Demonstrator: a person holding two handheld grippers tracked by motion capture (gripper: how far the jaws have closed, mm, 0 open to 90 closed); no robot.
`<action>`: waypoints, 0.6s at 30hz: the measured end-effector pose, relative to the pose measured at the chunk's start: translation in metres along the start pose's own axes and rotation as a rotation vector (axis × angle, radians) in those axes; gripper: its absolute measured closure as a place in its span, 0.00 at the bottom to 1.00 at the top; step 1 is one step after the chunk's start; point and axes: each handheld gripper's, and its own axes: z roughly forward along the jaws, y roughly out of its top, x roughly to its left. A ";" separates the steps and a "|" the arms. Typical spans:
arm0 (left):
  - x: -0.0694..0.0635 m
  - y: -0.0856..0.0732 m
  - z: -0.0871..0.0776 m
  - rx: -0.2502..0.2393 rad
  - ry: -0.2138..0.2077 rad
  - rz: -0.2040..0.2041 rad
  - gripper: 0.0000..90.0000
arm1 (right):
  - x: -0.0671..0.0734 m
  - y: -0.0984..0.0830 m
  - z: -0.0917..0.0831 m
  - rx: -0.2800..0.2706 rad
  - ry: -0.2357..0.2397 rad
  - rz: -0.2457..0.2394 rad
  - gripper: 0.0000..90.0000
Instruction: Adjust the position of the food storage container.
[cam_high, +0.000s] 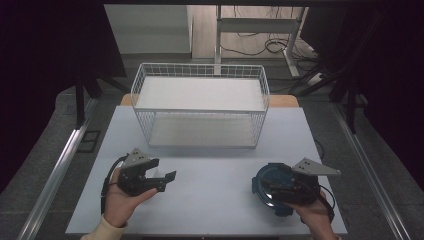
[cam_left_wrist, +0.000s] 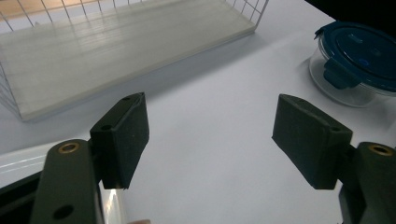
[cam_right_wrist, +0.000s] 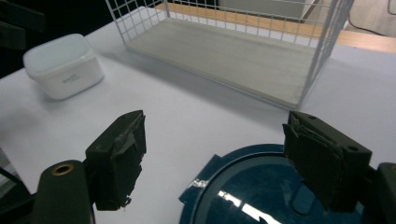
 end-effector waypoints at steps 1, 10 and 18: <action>0.001 0.000 0.001 0.004 0.001 0.000 0.30 | -0.001 0.000 0.000 0.001 -0.001 -0.002 0.23; -0.002 -0.002 0.003 0.010 0.000 0.005 0.29 | -0.012 -0.003 -0.004 -0.002 -0.025 0.037 0.24; 0.002 -0.008 -0.001 0.022 -0.020 -0.002 0.28 | -0.015 0.001 -0.009 0.018 -0.056 0.072 0.26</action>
